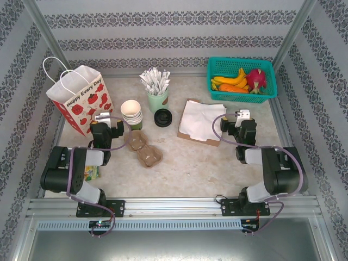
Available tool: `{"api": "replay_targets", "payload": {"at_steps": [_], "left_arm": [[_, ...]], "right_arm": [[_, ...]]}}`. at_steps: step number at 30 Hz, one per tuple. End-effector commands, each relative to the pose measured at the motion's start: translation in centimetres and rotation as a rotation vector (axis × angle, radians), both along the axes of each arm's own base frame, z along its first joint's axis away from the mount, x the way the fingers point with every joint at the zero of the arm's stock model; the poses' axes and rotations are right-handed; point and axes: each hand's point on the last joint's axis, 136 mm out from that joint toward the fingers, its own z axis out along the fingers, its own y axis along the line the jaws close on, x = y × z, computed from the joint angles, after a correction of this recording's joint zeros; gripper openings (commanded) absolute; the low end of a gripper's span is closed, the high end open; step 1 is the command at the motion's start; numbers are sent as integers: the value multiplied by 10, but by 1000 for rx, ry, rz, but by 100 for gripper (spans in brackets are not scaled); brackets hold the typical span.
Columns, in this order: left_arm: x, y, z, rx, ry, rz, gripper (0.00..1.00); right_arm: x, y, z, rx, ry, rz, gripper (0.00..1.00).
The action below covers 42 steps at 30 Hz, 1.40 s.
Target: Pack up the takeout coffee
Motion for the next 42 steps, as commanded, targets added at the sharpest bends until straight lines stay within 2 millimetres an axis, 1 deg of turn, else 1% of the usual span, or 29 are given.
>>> {"api": "replay_targets", "payload": {"at_steps": [1, 4, 6, 7, 10, 11, 12, 14, 17, 19, 20, 21, 25, 27, 31, 34, 38, 42], "left_arm": [[-11, 12, 20, 5, -28, 69, 99], [-23, 16, 39, -15, -18, 103, 99], [-33, 22, 55, -44, -37, 149, 99], [-43, 29, 70, -68, -62, 206, 99], [-76, 52, 96, -181, -99, 404, 99], [-85, 55, 100, -225, -86, 442, 99], [-91, 51, 106, -270, -66, 442, 99], [-95, 38, 113, -359, 7, 408, 99], [-104, 23, 114, -479, 143, 412, 99], [-102, 10, 119, -521, 201, 367, 99], [-100, 6, 121, -533, 222, 359, 99], [-98, 1, 125, -544, 241, 336, 99], [-81, -23, 137, -570, 350, 226, 100], [-73, -35, 140, -555, 415, 178, 96], [-59, -51, 142, -494, 508, 114, 93], [-50, -57, 139, -448, 569, 94, 91], [-39, -60, 131, -414, 626, 87, 87], [-27, -64, 124, -395, 665, 70, 80]], "right_arm": [[4, -3, 35, 4, -45, -24, 98], [1, -4, 60, 48, -31, -54, 98], [1, 0, 78, 107, -31, -49, 98], [1, 5, 88, 146, -30, -48, 98], [0, 23, 110, 257, -39, -31, 98], [-1, 28, 113, 293, -32, -30, 98], [-1, 35, 118, 357, -20, -28, 98], [-1, 50, 123, 449, 5, 1, 98], [-1, 81, 130, 541, 42, 77, 98], [-2, 99, 127, 553, 88, 81, 98], [-3, 103, 126, 555, 104, 73, 98], [-4, 112, 124, 571, 129, 78, 98], [-4, 141, 111, 693, 200, 97, 98], [-5, 165, 106, 696, 260, 151, 98], [-6, 210, 97, 701, 362, 229, 98], [-5, 244, 86, 715, 448, 271, 98], [-2, 282, 68, 685, 543, 313, 98], [3, 309, 50, 622, 648, 324, 98]]}}
